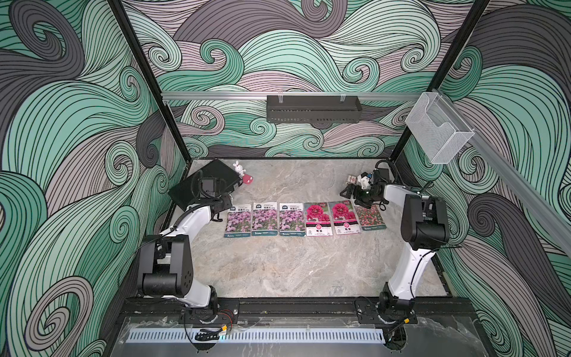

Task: Arrange the seed packets in a row
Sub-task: Reset both arms

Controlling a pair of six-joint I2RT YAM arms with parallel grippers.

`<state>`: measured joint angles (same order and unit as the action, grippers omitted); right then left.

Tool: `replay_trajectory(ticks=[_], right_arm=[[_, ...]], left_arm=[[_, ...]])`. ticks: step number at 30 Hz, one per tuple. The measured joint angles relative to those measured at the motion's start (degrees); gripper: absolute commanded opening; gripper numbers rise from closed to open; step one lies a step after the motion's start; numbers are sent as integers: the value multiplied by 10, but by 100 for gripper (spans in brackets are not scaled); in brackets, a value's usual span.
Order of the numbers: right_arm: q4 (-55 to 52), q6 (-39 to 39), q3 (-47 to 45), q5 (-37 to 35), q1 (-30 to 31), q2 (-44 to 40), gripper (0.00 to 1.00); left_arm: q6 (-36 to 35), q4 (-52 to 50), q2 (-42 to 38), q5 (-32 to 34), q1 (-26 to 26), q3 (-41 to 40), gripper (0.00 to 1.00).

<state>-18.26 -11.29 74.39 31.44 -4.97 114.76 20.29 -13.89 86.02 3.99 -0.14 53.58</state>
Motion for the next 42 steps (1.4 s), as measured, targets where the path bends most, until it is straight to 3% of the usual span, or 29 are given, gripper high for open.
replay_trajectory(ticks=[6, 12, 18, 24, 29, 36, 38, 42], right_arm=[[-10, 1, -3, -1, 0, -21, 100], [11, 2, -47, -5, -15, -151, 100], [121, 17, -181, -76, -29, -268, 99], [261, 60, -342, -199, 7, -277, 100], [381, 71, -425, -244, 5, -273, 99], [601, 104, -506, -283, 48, -269, 100], [619, 107, -524, -291, 47, -264, 100], [649, 114, -523, -299, 48, -258, 100]], left_arm=[[2, 2, 0, 3, 0, 1, 45], [-10, 16, 0, 31, 2, 9, 46], [-59, 67, 2, 47, 15, -7, 48], [-103, 143, 2, 42, 31, -88, 52], [-123, 221, 8, 33, 38, -155, 54], [-153, 355, 8, 14, 42, -209, 72], [-158, 383, 8, 5, 42, -219, 97], [-174, 507, 22, 0, 41, -281, 99]])
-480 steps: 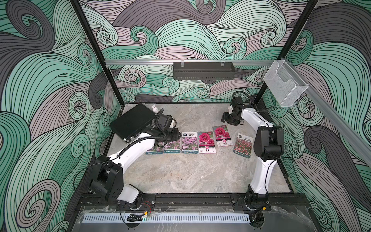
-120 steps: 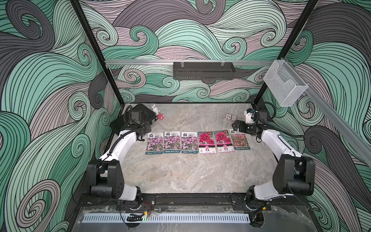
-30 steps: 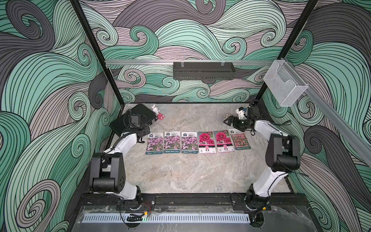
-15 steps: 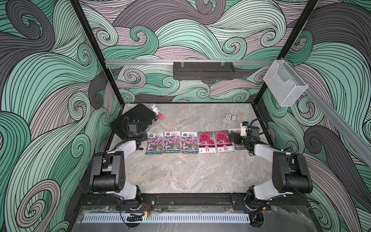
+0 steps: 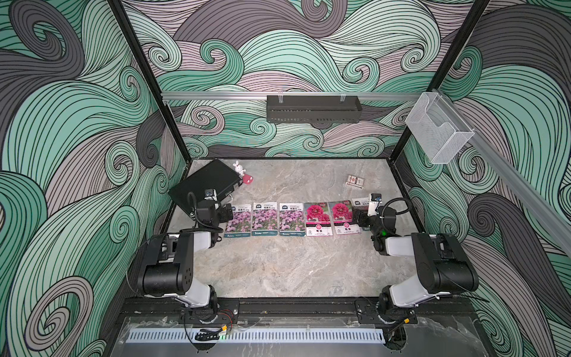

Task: Arrange the seed packets in a row
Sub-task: Reset both arms

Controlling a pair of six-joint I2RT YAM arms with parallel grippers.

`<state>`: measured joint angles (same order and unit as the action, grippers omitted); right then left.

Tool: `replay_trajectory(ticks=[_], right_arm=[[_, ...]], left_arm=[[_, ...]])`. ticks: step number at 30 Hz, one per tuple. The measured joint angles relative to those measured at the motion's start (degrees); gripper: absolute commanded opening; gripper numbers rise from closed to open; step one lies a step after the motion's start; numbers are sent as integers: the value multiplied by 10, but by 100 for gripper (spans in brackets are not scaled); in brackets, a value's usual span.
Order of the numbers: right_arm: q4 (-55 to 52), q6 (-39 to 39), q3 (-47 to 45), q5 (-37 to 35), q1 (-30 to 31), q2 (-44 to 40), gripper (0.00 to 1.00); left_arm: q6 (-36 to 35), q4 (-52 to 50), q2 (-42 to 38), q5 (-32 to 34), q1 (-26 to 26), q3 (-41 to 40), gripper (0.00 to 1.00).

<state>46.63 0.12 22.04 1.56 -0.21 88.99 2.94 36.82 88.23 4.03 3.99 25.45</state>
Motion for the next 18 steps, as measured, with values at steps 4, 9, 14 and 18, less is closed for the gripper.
replay_trajectory(ticks=[4, 9, 14, 18], right_arm=[[21, 6, 2, -3, 3, 0, 100], [31, 14, 2, -6, 10, 0, 100], [31, 14, 2, -6, 10, 0, 100], [31, 14, 3, -6, 10, 1, 100]], left_arm=[[-3, 3, 5, 1, 0, -3, 99], [-6, 20, 4, 2, 0, 3, 99], [-8, 17, 4, 3, 0, 6, 99], [-7, 14, 4, 4, -1, 7, 99]])
